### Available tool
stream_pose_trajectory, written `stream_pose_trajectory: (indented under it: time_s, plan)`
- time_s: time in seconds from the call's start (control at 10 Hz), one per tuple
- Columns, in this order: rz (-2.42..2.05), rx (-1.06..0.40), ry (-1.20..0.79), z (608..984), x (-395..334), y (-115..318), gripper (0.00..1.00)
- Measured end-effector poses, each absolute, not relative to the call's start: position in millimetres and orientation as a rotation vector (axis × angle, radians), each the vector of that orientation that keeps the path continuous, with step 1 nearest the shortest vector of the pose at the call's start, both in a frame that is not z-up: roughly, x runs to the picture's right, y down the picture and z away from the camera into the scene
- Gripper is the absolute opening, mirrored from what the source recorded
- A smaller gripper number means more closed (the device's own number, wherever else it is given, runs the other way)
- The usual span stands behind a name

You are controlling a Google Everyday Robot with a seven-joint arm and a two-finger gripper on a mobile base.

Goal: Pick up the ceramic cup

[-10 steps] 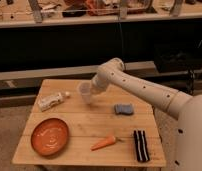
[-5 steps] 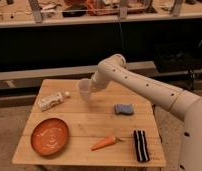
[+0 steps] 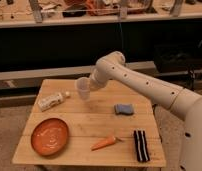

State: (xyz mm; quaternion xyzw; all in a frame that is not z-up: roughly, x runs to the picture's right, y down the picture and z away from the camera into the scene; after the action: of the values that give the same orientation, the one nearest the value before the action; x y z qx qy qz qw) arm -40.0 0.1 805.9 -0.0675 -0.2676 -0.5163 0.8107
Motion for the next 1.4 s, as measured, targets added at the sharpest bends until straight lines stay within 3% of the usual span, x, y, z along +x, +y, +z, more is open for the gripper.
stream_pose_trajectory:
  time_s: [1.4]
  plan:
    - [-1.21, -0.145, -0.598, 778, -74, -21, 0.0]
